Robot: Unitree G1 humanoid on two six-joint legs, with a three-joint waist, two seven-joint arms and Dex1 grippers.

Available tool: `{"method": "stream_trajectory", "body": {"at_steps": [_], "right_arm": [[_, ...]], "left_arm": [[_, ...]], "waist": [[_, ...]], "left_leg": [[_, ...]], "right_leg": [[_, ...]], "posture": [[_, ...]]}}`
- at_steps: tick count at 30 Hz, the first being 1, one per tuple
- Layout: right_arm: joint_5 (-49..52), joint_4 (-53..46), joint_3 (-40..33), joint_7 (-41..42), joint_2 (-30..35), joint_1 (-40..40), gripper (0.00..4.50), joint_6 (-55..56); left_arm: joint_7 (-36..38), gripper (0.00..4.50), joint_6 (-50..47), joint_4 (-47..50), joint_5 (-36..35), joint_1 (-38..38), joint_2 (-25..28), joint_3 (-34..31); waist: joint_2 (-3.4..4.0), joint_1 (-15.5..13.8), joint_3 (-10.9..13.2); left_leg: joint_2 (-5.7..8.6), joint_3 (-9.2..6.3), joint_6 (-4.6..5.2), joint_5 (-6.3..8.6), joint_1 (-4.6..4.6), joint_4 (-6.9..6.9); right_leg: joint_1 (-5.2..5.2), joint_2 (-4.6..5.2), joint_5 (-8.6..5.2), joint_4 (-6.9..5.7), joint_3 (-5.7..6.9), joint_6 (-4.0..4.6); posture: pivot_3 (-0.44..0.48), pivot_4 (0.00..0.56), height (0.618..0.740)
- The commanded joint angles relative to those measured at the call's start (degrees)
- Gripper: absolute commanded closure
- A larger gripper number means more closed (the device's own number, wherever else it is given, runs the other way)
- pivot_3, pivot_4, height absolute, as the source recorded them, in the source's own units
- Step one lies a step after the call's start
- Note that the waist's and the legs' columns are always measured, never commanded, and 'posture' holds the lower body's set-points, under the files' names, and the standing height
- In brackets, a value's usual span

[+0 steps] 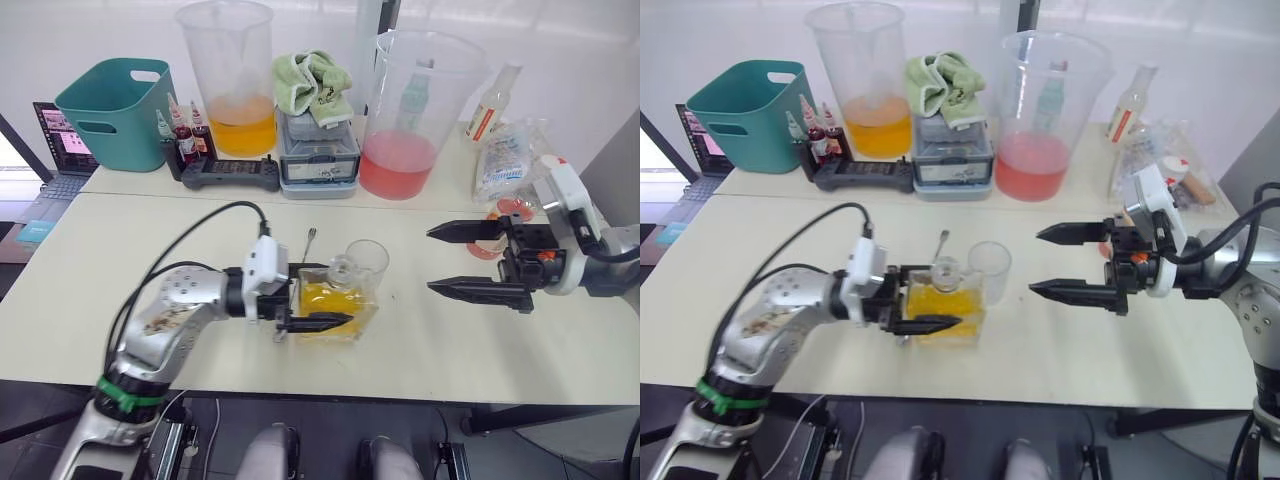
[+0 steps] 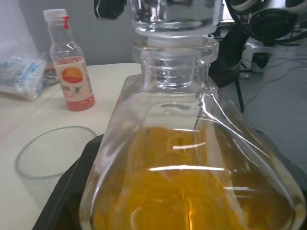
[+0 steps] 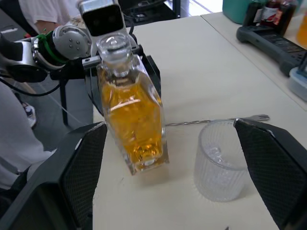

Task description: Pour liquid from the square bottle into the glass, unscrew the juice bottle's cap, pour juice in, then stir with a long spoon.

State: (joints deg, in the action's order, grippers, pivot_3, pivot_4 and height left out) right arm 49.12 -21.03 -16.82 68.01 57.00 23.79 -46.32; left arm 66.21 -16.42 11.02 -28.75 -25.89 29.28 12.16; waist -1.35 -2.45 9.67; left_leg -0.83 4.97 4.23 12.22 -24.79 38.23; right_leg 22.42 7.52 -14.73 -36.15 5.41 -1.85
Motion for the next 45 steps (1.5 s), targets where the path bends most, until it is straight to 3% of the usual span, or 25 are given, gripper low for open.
{"method": "stream_trajectory", "body": {"at_steps": [1,12,14,16,26,35,40,45], "right_arm": [[3.23,-4.21,-5.51,-2.89,1.32,-2.09,0.00,-1.59],[8.24,-9.29,-12.57,-8.24,3.24,-8.43,0.00,-4.19],[8.62,-9.36,-12.67,-8.70,3.42,-8.67,0.00,-4.10],[9.06,-9.27,-12.54,-9.04,3.56,-8.78,0.00,-4.02],[8.62,-7.75,-8.50,-9.42,2.47,-7.48,0.00,-1.79],[8.72,-7.60,-7.36,-9.55,2.42,-6.62,0.00,-1.15],[9.68,-9.10,-6.00,-10.86,1.52,-5.85,0.00,-1.70],[9.64,-11.34,-1.70,-13.03,-0.13,-3.50,0.00,-1.98]], "left_arm": [[2.55,1.67,7.09,-4.05,2.06,-3.35,-3.73,0.82],[6.83,1.67,14.48,-13.92,6.96,-2.49,-6.48,2.01],[6.83,0.66,12.44,-14.21,6.28,-2.65,-6.21,1.75],[6.68,0.03,10.64,-13.17,5.84,-2.82,-5.86,1.60],[-0.13,0.03,0.79,-3.42,5.90,-1.49,-4.23,1.01],[-0.60,0.03,0.04,-1.96,6.92,-0.75,-2.97,2.07],[0.81,1.55,0.83,-2.91,7.72,-1.08,-2.65,2.85],[1.93,1.70,1.97,-3.92,8.00,-1.32,-3.03,3.26]], "waist": [[0.00,0.06,0.00],[0.00,0.11,0.00],[0.01,0.14,-0.01],[0.01,0.15,-0.01],[0.02,0.14,-0.01],[0.02,0.14,-0.02],[0.02,0.08,-0.02],[0.05,0.14,-0.03]], "left_leg": [[0.00,0.00,0.01,0.00,0.00,0.00],[-0.02,-0.05,0.15,0.09,0.02,0.10],[-0.02,-0.07,0.16,0.10,0.02,0.12],[-0.02,-0.07,0.17,0.10,0.03,0.14],[-0.02,-0.10,0.20,0.12,0.03,0.21],[-0.02,-0.09,0.20,0.12,0.03,0.22],[-0.02,-0.09,0.21,0.13,0.03,0.24],[-0.03,-0.09,0.21,0.13,0.04,0.27]], "right_leg": [[0.00,0.00,0.00,0.00,0.00,0.00],[-0.07,0.04,0.01,-0.02,-0.01,-0.01],[-0.08,0.05,0.02,-0.02,-0.01,-0.02],[-0.09,0.05,0.02,-0.03,-0.03,-0.03],[-0.13,0.05,0.04,-0.03,-0.05,-0.06],[-0.13,0.05,0.04,-0.04,-0.05,-0.07],[-0.14,0.05,0.04,-0.03,-0.05,-0.07],[-0.14,0.05,0.04,-0.05,-0.06,-0.07]], "posture": [[0.000,0.150,0.739],[0.000,0.150,0.739],[0.000,0.150,0.739],[0.000,0.150,0.739],[0.000,0.150,0.739],[0.000,0.150,0.739],[0.000,0.150,0.739],[0.000,0.150,0.739]]}}
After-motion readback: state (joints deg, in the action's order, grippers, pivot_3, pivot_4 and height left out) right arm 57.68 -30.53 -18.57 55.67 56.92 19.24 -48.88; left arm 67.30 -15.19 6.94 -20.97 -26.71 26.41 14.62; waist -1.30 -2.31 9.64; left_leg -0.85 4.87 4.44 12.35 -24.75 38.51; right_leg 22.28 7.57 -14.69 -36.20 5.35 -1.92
